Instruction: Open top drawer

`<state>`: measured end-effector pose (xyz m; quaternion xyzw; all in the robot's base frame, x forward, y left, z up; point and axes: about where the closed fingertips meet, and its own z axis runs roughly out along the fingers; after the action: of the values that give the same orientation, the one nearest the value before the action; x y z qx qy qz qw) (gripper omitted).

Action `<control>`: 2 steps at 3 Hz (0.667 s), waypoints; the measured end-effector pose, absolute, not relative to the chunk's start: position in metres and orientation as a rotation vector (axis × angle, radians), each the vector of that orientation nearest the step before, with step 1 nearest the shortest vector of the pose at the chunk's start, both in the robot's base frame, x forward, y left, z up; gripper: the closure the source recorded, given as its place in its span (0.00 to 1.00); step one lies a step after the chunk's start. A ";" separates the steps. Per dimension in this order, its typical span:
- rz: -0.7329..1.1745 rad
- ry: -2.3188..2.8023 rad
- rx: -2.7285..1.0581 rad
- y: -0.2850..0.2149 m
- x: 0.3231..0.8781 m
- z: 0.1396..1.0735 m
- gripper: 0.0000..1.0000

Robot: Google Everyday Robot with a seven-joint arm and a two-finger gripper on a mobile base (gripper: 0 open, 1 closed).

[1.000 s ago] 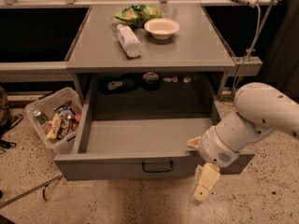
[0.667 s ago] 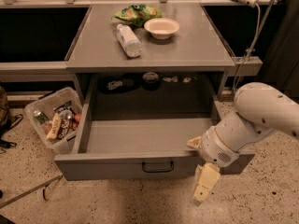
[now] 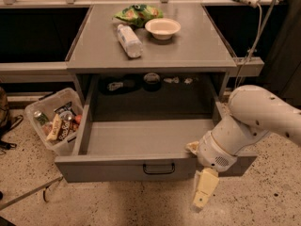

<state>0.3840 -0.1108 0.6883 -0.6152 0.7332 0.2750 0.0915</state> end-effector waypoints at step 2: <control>0.926 2.249 -1.749 -0.115 0.335 0.704 0.00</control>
Offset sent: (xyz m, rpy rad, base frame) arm -0.1537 -0.0216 0.0397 0.0852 0.2636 -0.1900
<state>0.3348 -0.1153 0.7043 -0.5823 0.7488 0.3082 0.0730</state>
